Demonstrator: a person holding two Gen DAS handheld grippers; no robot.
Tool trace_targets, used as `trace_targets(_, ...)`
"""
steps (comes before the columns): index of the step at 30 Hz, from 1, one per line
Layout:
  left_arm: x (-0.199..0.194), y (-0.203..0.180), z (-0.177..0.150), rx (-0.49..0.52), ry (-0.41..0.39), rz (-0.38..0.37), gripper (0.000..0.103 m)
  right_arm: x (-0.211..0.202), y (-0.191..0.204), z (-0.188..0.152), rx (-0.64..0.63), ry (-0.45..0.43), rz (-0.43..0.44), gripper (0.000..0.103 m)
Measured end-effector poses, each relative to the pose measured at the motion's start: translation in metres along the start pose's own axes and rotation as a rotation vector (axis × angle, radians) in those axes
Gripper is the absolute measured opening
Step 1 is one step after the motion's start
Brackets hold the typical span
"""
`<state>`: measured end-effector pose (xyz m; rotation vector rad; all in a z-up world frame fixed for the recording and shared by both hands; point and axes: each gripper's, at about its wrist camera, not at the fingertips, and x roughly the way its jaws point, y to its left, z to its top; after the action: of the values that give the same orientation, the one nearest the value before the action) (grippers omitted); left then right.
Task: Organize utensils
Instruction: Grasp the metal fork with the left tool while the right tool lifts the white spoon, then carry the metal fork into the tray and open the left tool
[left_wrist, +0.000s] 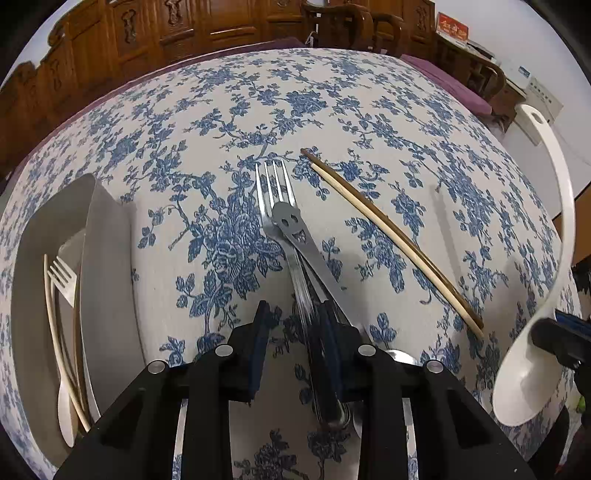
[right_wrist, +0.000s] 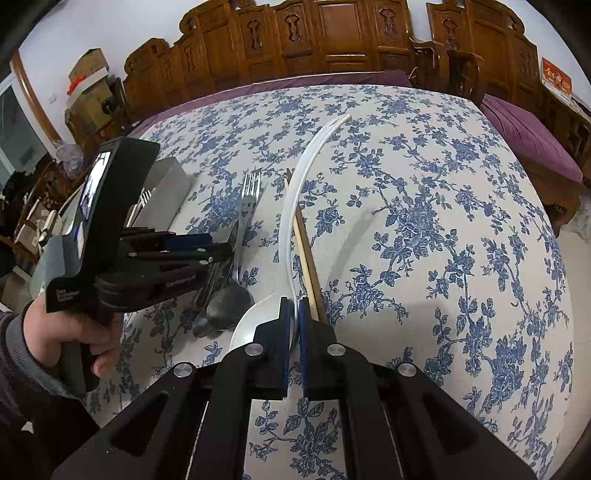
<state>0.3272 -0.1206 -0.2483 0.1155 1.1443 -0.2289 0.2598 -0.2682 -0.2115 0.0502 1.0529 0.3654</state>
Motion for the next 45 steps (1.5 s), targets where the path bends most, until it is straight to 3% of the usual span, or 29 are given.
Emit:
trace_targets(5, 0.003, 0.003, 0.006, 0.008, -0.005, 0.03, 0.017, -0.002, 0.0, -0.001, 0.002, -0.002, 0.0, 0.006)
trace_targets(13, 0.006, 0.006, 0.011, 0.007, -0.03, 0.056, 0.016, 0.002, 0.007, -0.004, -0.004, 0.015, 0.004, 0.006)
trace_targets(14, 0.006, 0.006, 0.011, 0.005, -0.028, 0.046, 0.007, 0.002, 0.008, -0.004, -0.006, 0.016, 0.003, 0.006)
trace_targets(20, 0.0, 0.017, 0.009, -0.025, -0.019, 0.044, 0.007, 0.0, 0.011, -0.004, -0.01, 0.014, -0.002, 0.006)
trace_targets(29, -0.036, 0.047, 0.012, -0.055, -0.096, 0.071, 0.007, -0.006, 0.025, 0.001, -0.019, 0.002, 0.0, 0.006)
trace_targets(45, -0.112, 0.068, -0.009, -0.03, -0.191, 0.033, 0.007, -0.011, 0.072, 0.022, -0.058, -0.03, 0.014, 0.006)
